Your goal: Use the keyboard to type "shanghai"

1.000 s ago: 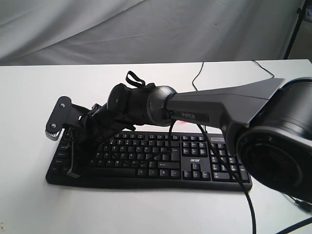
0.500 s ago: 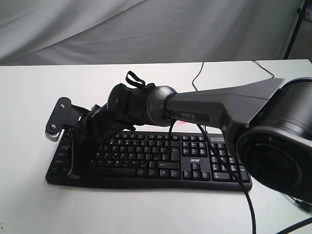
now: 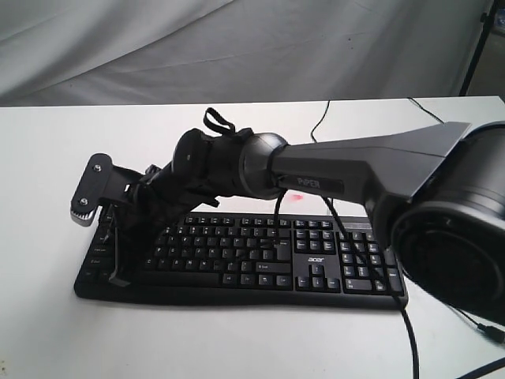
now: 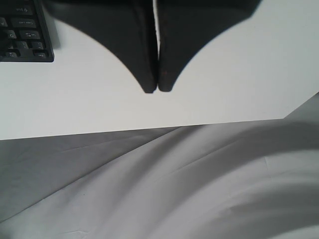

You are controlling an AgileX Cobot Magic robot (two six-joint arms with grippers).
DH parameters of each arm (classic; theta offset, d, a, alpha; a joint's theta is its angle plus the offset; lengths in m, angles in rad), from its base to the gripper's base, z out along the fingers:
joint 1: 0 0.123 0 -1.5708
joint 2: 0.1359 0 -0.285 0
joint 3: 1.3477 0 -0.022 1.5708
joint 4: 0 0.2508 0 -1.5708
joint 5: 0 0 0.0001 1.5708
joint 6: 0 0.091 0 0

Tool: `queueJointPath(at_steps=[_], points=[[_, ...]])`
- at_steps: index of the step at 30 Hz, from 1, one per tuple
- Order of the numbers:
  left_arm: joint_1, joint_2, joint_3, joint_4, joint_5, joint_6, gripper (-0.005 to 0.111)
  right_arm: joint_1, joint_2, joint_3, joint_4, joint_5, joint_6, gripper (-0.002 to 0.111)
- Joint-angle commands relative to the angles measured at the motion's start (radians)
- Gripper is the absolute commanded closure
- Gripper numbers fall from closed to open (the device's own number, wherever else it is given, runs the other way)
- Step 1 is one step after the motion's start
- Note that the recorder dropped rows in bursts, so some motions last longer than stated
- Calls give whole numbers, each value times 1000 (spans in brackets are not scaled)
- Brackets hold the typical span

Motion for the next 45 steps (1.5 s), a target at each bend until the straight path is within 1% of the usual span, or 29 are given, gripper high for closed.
queueJointPath(at_steps=[1, 10, 14, 23, 27, 32, 35, 40, 45], points=[[-4, 3, 5, -1, -5, -3, 106, 0, -30, -2, -5, 22, 7, 108], [-4, 3, 5, -1, -5, -3, 106, -3, -27, -2, -5, 22, 10, 108], [-4, 3, 5, -1, -5, -3, 106, -15, -27, -2, -10, 51, 6, 108], [-4, 3, 5, -1, -5, -3, 106, -84, -74, 13, -53, 257, -12, 108], [-4, 3, 5, -1, -5, -3, 106, -112, -114, 103, -52, 225, -26, 108], [-4, 3, 5, -1, -5, -3, 106, -150, -211, 264, -42, 144, -51, 108], [-4, 3, 5, -1, -5, -3, 106, -165, -273, 351, -18, 103, -117, 108], [-4, 3, 5, -1, -5, -3, 106, -177, -324, 400, 28, 95, -146, 108], [-4, 3, 5, -1, -5, -3, 106, -187, -326, 424, 29, 74, -155, 108]])
